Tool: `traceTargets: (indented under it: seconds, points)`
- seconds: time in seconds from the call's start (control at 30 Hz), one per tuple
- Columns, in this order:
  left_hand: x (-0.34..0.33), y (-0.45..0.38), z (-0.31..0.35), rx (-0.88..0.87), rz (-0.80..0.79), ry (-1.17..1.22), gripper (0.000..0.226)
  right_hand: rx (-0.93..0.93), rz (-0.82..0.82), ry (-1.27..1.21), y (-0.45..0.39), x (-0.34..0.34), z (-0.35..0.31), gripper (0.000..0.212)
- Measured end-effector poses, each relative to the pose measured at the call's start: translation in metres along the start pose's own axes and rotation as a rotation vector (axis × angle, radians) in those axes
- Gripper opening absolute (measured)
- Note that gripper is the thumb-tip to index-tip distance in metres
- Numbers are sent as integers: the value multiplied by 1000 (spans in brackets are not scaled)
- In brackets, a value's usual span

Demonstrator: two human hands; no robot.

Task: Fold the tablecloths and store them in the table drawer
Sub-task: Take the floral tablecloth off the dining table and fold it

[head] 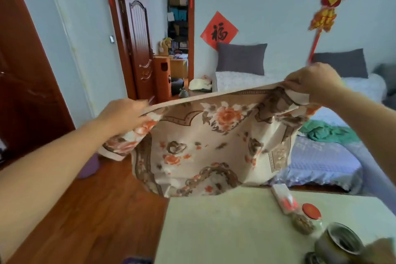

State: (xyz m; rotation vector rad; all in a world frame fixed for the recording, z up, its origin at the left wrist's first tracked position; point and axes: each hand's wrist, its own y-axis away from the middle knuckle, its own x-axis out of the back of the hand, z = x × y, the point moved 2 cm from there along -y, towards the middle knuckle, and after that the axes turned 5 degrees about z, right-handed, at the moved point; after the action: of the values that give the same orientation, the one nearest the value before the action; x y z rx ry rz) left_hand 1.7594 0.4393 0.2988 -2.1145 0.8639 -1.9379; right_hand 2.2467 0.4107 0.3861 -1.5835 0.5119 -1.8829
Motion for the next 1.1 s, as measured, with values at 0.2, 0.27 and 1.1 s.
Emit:
traceTargets:
  seconds: [0.2,0.27,1.1]
  points:
    - [-92,128,-5,139,23,138,10,209,57,-150,179,-68,-53,12]
    - [-123,181,8,93,11,211,26,275,-10,-233,252,-97,-69,18]
    - [-315,425,147,-241,-861,232,51,-280,-1369,-941,430,-308,-383,59]
